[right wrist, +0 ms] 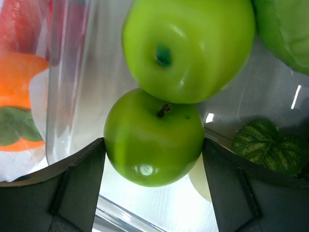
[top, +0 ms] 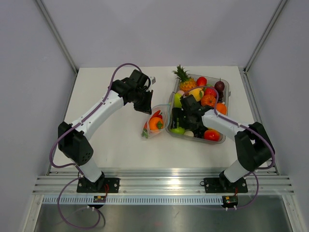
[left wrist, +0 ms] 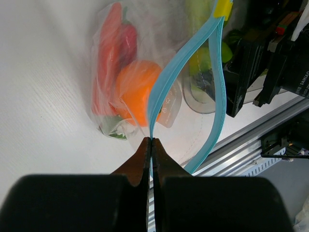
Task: Place the food in the zip-top bag and seal the zipper
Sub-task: Pick up the fake fruit from the bin.
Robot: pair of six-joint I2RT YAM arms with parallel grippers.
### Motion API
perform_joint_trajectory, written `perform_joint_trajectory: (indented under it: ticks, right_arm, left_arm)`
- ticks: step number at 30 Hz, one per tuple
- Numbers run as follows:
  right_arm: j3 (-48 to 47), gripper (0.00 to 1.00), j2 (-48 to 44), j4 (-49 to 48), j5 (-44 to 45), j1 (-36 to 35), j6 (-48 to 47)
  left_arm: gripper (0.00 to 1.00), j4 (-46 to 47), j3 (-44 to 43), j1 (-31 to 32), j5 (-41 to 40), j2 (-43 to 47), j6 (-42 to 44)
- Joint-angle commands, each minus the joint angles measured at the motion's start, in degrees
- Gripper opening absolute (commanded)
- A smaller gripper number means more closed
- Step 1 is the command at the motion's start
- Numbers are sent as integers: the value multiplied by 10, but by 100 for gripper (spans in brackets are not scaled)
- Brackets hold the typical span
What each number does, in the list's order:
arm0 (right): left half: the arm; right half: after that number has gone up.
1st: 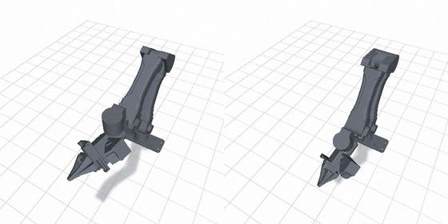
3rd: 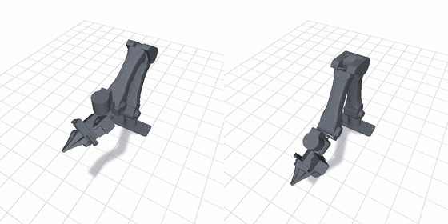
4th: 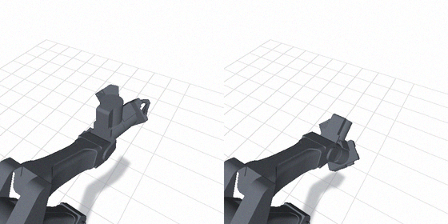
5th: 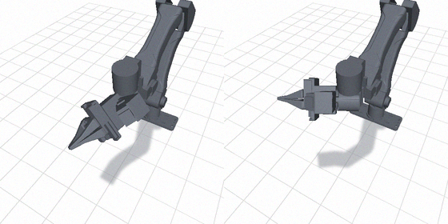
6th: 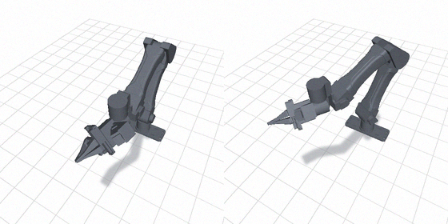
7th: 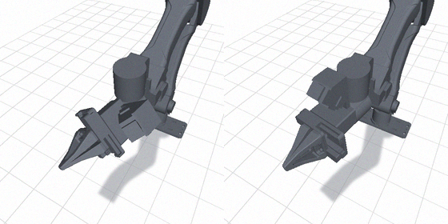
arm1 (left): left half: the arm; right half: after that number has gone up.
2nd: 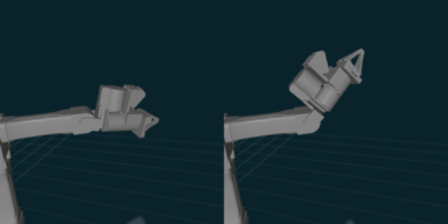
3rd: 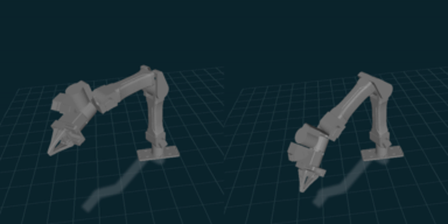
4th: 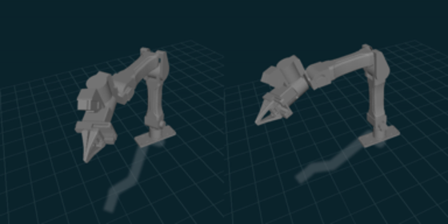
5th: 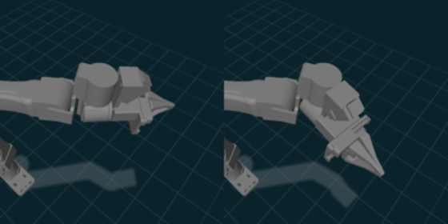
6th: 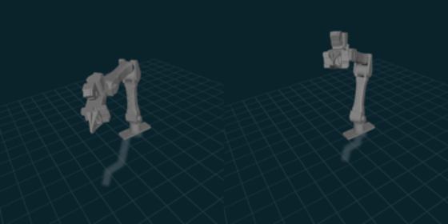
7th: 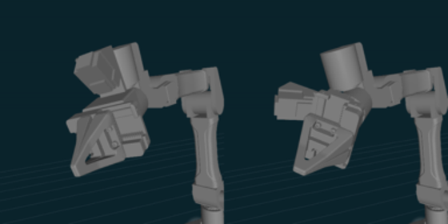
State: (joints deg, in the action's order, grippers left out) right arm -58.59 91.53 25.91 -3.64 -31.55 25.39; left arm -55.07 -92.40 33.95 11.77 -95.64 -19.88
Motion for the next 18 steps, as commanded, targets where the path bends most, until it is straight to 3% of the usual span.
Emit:
perform_joint_trajectory:
  ticks: [1, 18]
  right_arm:
    - [22, 41, -34, 35, 49, -3, -3]
    - [-43, 38, -187, 121, 99, -3, 12]
  left_arm:
    - [0, 19, 3, 1, 11, 17, 4]
    - [0, 24, 6, 1, 14, 16, 2]
